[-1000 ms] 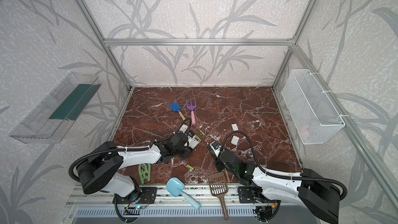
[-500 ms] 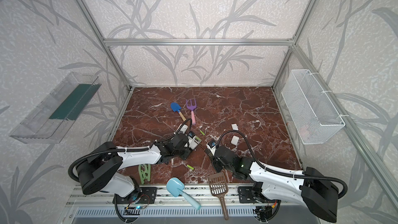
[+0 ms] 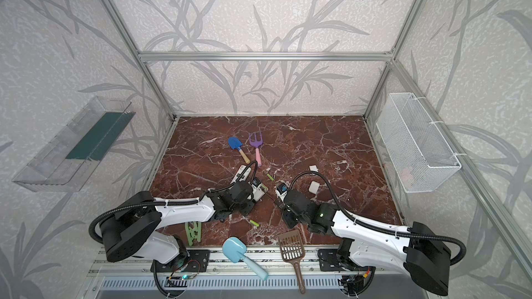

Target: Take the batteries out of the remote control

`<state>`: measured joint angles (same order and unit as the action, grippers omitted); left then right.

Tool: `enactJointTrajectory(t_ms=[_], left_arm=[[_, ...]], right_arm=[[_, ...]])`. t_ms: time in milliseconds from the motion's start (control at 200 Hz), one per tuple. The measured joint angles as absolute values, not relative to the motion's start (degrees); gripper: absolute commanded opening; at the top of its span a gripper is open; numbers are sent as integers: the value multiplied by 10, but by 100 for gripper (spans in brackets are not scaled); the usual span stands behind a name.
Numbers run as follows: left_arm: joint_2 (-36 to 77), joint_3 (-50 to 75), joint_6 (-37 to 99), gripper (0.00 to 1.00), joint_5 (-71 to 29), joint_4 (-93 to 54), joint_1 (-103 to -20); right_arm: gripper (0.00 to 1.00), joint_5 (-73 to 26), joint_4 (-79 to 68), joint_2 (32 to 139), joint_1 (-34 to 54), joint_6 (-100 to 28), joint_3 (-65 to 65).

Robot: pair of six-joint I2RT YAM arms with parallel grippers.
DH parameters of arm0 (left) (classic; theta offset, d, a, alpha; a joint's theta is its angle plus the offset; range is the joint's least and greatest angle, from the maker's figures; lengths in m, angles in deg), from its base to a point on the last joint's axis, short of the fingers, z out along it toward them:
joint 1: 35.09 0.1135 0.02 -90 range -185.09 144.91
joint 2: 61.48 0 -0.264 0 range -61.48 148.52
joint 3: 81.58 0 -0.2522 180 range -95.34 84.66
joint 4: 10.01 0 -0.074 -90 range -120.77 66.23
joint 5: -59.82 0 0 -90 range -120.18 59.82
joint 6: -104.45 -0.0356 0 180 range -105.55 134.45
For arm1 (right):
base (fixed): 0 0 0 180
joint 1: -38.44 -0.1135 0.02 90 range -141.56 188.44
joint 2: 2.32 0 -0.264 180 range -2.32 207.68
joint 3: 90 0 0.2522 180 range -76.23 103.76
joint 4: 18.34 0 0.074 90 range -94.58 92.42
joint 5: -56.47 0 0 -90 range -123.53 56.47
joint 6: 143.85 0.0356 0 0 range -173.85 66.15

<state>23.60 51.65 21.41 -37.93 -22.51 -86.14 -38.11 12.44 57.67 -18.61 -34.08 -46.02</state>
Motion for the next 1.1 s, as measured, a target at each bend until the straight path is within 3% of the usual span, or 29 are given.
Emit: enactJointTrajectory(t_ms=[360,1100], left_arm=[[233,518,220,28,-402,-235,-873],[233,518,220,28,-402,-235,-879]], right_arm=[[0,-378,171,607,-182,-340,-419],[0,-365,66,645,-159,-350,-437]])
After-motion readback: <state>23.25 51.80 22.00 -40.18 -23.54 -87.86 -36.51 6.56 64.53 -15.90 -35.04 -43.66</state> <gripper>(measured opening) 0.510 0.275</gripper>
